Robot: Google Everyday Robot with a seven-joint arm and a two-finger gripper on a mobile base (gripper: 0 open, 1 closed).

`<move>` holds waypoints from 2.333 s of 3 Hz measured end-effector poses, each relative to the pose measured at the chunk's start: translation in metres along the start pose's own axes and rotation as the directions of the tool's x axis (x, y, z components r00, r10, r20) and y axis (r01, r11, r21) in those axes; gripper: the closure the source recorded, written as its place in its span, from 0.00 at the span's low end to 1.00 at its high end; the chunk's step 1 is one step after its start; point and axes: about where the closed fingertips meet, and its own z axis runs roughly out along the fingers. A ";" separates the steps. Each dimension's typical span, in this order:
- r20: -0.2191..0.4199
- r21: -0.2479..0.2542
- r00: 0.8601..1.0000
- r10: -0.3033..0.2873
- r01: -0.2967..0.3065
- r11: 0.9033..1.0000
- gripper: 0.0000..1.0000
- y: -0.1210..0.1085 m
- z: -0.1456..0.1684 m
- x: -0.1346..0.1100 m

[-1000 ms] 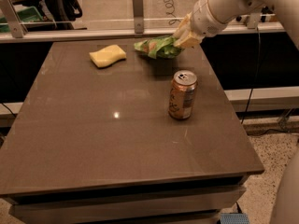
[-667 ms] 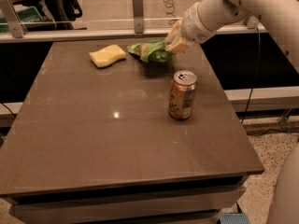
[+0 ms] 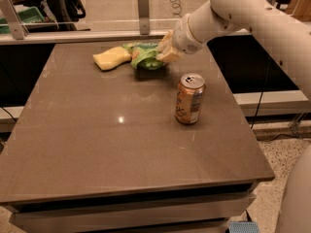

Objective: Move green rice chip bag near sponge

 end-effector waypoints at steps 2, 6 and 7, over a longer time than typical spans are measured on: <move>0.014 -0.015 1.000 -0.001 0.001 1.000 0.36 0.011 0.005 -0.018; 0.029 0.090 0.998 0.054 -0.057 0.994 0.00 -0.003 -0.062 -0.026; 0.050 0.181 0.995 0.082 -0.090 0.979 0.00 -0.015 -0.105 -0.029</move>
Offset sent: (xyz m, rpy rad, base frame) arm -0.0208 0.0188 0.0080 0.0087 0.0073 0.0137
